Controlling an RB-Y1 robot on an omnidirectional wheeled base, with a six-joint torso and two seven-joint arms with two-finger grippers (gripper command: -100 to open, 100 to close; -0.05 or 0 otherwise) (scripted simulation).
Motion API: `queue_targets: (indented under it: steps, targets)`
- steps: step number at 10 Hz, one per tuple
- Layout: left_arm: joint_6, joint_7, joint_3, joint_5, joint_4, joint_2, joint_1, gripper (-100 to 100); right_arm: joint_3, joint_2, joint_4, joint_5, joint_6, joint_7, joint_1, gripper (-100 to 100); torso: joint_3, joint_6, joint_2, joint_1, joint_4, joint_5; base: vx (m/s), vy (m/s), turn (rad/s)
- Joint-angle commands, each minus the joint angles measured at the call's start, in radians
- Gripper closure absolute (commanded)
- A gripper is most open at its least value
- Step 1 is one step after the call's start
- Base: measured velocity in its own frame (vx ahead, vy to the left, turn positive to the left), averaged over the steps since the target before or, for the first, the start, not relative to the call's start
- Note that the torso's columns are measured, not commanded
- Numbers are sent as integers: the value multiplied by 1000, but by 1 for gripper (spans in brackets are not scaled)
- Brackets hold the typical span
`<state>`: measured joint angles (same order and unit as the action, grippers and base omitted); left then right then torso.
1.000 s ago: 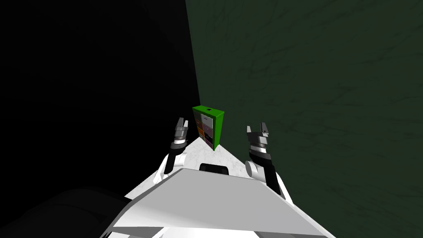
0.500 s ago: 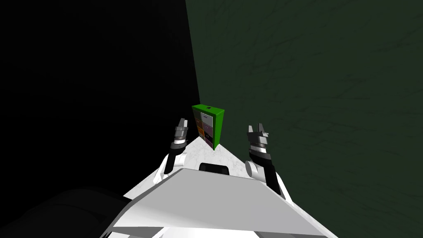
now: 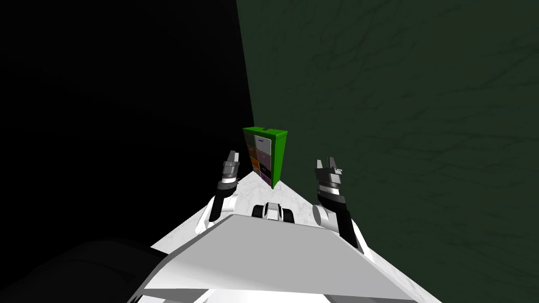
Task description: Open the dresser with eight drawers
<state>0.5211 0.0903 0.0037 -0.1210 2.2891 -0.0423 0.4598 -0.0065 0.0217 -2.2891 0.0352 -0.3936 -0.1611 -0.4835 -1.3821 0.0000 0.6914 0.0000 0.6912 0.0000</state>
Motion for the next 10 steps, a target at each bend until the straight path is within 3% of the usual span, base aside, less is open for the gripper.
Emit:
queue_targets:
  steps: [1, 5, 10]
  targets:
    - [-1, 4, -7, -5, -35, -45, -10, -100, 0, 0, 0, 0, 0, 0, 0, 0, -69, 0, 33, 0, 33, 0, 40, 14, -55]
    - [-2, 12, -22, -15, -110, -76, -31, -100, 0, 0, 1, 0, 0, 0, 0, 0, -94, 0, 46, 0, 47, 0, 51, 26, -49]
    - [-4, 24, -46, -30, -225, -88, -63, -100, 0, 0, 1, 0, 0, 0, 0, 0, -94, 0, 47, 1, 47, 0, 62, 28, -66]
